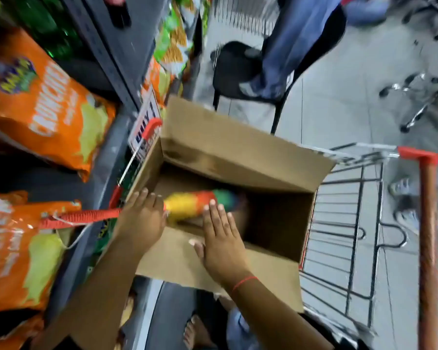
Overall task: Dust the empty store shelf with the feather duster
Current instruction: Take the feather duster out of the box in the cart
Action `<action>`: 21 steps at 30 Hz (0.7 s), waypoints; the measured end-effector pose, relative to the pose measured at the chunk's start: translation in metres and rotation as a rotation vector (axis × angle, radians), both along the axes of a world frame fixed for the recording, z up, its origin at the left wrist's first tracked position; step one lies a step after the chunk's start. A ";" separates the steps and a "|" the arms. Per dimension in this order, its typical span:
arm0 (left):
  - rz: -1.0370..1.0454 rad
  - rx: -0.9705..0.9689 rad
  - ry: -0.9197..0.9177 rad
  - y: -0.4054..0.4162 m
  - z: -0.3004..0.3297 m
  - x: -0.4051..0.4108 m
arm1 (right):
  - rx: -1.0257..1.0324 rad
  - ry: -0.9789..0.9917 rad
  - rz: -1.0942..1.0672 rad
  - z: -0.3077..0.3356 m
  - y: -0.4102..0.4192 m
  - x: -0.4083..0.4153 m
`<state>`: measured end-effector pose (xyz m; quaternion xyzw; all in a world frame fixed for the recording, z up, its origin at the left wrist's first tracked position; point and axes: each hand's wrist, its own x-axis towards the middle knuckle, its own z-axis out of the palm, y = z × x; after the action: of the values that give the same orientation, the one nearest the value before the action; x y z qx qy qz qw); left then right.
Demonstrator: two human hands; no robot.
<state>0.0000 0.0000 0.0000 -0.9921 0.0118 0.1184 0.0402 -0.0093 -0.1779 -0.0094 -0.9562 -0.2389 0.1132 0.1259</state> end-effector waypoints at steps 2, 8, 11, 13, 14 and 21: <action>-0.014 0.008 0.036 0.000 -0.019 0.004 | 0.068 0.121 0.007 -0.023 0.002 -0.005; 0.161 -0.015 0.217 0.007 -0.049 0.021 | 0.040 0.154 0.046 -0.046 0.008 -0.008; 0.209 -0.002 0.331 0.007 -0.058 0.035 | 0.021 0.177 0.033 -0.047 0.011 -0.002; 0.229 0.003 0.406 0.002 -0.060 0.041 | 0.017 0.187 0.022 -0.047 0.013 0.000; 0.243 0.008 0.442 -0.001 -0.060 0.043 | 0.004 0.189 0.023 -0.046 0.013 0.001; 0.225 0.031 0.522 -0.024 -0.040 0.045 | 0.024 0.185 -0.009 -0.036 0.022 0.006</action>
<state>0.0448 -0.0240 -0.0401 -0.9223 -0.0904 0.3739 0.0377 -0.0028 -0.1560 -0.0453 -0.9412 -0.2231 0.1975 0.1594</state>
